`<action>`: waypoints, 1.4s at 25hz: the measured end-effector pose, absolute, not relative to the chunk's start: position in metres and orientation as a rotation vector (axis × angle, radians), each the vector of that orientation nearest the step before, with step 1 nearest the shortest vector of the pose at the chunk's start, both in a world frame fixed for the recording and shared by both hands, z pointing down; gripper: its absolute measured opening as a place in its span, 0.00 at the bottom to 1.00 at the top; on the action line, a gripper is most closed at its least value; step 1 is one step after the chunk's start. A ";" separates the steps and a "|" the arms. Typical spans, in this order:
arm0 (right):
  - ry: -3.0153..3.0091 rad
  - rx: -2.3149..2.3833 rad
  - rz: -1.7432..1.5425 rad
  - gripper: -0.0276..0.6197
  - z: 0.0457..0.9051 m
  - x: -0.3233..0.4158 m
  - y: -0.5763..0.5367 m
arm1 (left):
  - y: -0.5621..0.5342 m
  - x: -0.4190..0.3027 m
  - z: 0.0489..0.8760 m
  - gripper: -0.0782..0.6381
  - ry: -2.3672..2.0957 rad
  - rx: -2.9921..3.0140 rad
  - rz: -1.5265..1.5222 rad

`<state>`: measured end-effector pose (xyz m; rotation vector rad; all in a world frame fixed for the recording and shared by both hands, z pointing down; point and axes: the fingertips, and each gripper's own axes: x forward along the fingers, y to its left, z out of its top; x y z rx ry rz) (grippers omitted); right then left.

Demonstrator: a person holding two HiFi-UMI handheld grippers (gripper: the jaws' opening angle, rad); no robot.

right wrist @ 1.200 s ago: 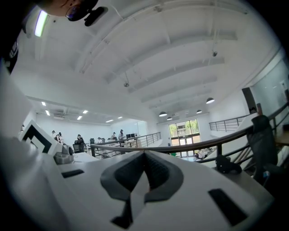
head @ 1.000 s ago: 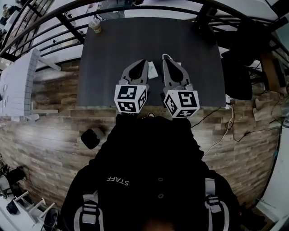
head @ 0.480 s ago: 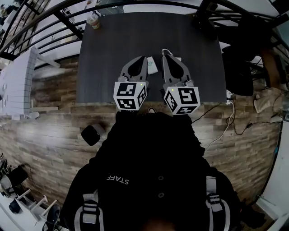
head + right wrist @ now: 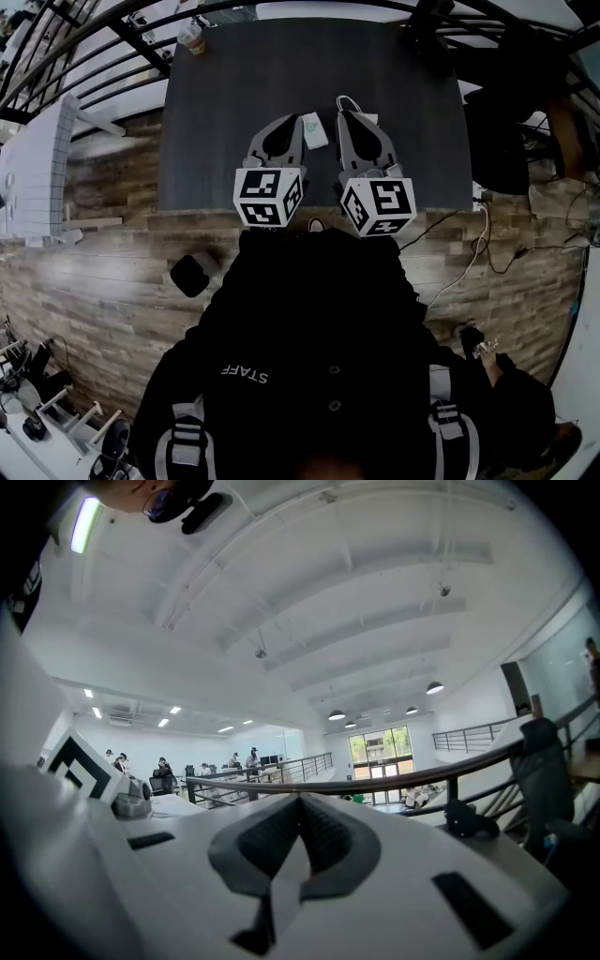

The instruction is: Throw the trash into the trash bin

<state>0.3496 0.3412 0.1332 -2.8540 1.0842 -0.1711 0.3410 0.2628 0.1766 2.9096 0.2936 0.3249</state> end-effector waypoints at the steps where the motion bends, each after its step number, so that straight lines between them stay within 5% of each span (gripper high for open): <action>1: 1.085 -2.854 -0.172 0.07 0.134 0.350 0.341 | 0.263 0.342 0.177 0.11 0.295 2.910 0.327; 24: 1.062 -2.854 -0.233 0.07 0.152 0.363 0.346 | 0.253 0.353 0.194 0.11 0.255 2.906 0.364; 35: 1.024 -2.852 -0.456 0.07 0.221 0.390 0.378 | 0.276 0.367 0.290 0.11 0.196 2.809 0.663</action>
